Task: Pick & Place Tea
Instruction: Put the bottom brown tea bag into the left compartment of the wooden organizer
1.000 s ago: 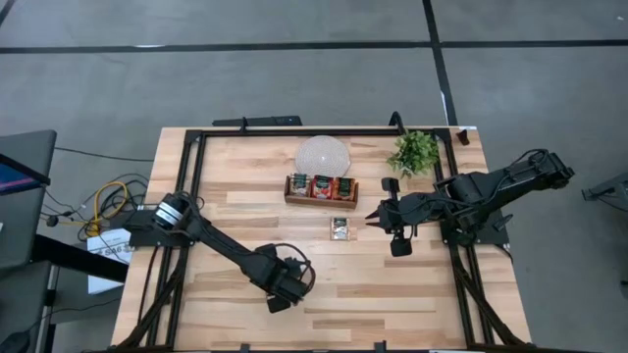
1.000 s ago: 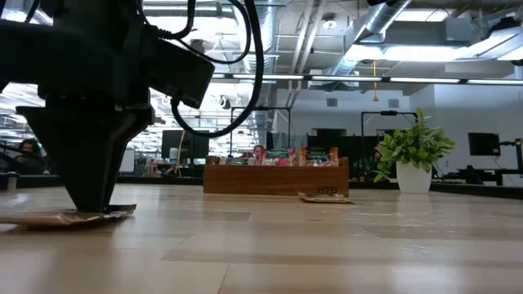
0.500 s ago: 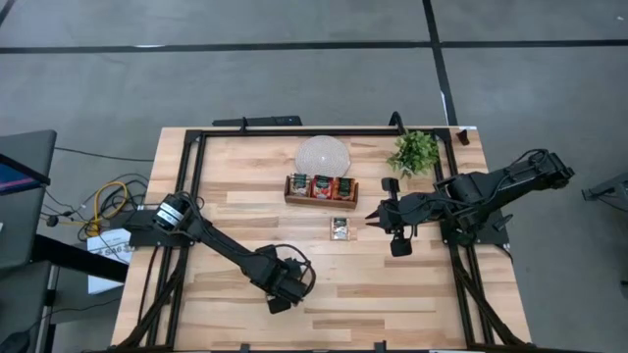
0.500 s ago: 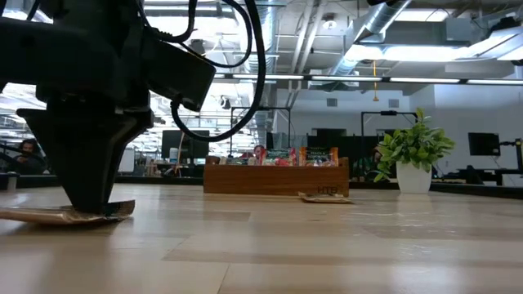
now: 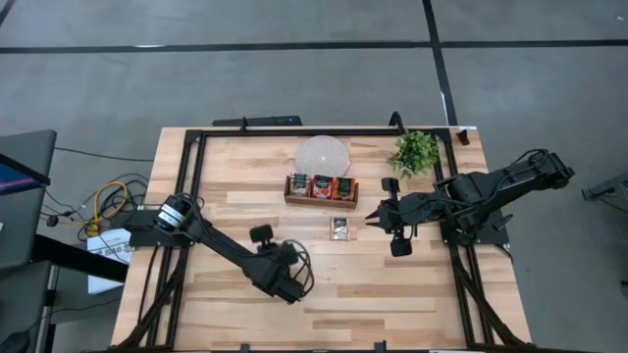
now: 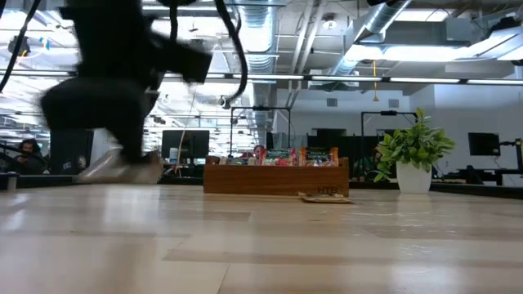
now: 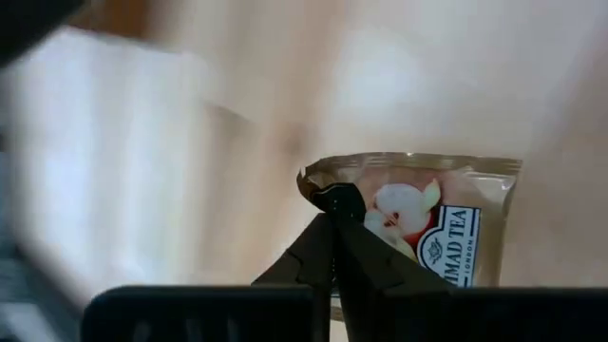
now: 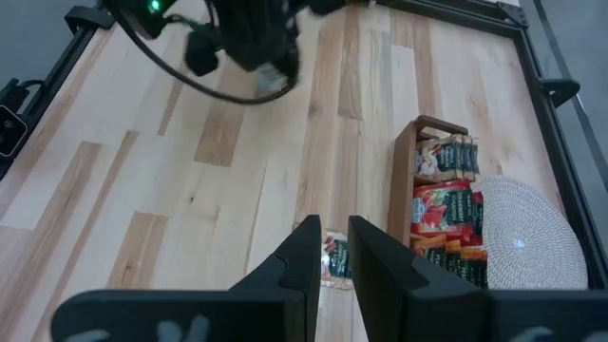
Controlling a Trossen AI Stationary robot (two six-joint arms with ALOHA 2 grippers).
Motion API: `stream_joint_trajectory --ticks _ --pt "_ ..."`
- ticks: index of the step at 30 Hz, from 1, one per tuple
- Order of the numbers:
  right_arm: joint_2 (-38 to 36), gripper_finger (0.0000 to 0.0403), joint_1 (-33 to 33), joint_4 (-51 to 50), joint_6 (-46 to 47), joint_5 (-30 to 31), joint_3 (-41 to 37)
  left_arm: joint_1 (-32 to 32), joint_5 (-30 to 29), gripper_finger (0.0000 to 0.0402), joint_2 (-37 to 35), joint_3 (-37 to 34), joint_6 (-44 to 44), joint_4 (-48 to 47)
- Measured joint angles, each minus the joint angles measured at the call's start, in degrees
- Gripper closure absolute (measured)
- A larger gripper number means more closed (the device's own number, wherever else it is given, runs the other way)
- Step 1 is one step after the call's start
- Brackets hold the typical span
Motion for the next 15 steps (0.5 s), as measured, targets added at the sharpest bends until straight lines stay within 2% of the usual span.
stream_joint_trajectory --ticks 5,10,12,15 --pt "0.0 0.0353 0.0 0.0 0.0 0.1 0.0 1.0 -15.9 0.0401 -0.1 6.0 4.2 -9.4" --pt "0.0 0.0353 0.0 0.0 0.5 0.1 0.0 5.1 -31.4 0.0401 -0.2 7.9 11.6 -11.1" --pt "0.0 0.0353 0.0 0.1 0.5 0.1 0.0 8.0 -35.1 0.0401 -0.2 7.9 13.6 -11.2" --pt "0.0 0.0353 0.0 0.1 0.5 0.1 0.0 12.8 -36.6 0.0401 -0.2 7.9 13.8 -11.2"
